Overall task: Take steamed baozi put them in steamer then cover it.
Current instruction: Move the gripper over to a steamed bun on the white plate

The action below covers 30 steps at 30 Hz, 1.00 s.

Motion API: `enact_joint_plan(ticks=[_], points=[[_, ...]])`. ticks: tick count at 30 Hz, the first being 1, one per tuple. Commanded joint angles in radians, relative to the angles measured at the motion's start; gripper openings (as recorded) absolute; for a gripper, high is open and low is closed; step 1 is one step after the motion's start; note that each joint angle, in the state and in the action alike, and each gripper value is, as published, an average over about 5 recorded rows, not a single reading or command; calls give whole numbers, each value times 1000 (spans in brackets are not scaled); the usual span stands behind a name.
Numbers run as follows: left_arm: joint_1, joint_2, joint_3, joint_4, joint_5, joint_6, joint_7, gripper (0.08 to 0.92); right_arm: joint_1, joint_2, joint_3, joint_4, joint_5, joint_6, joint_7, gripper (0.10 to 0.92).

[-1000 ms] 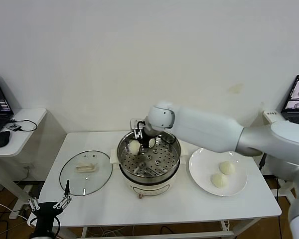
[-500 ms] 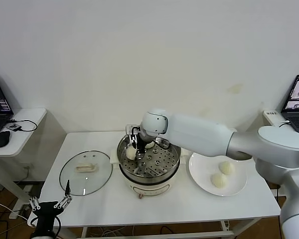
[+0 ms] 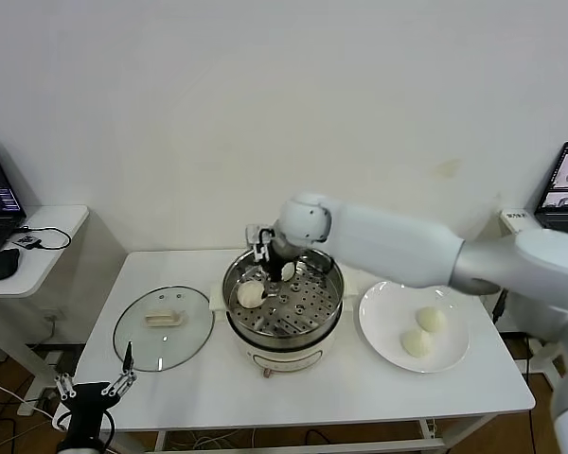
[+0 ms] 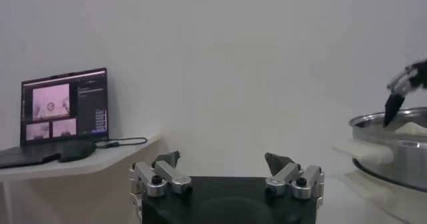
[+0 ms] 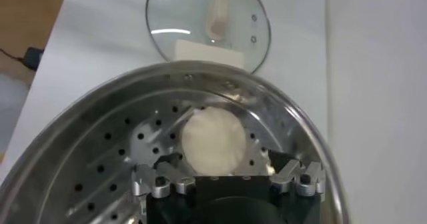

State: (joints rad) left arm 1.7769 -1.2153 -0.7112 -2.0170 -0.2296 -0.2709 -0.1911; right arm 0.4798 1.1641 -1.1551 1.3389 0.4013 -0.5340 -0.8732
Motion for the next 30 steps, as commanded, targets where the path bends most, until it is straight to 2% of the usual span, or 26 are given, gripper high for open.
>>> enact_joint_plan(ticks=[1, 9, 16, 23, 30], points=[[-2, 18, -4, 8, -5, 0, 0, 823, 227, -331, -71, 252, -48, 139, -177, 823], [-15, 32, 13, 17, -1, 3, 2, 823, 145, -668, -58, 369, -221, 240, -245, 823], [-12, 40, 16, 24, 3, 6, 2, 823, -143, -804, 136, 381, -333, 252, -231, 823], [-8, 34, 15, 22, 12, 10, 3, 823, -477, -831, 361, 315, -487, 285, -213, 823], [-7, 25, 12, 24, 14, 12, 2, 823, -539, -764, 375, 223, -543, 295, -195, 823]])
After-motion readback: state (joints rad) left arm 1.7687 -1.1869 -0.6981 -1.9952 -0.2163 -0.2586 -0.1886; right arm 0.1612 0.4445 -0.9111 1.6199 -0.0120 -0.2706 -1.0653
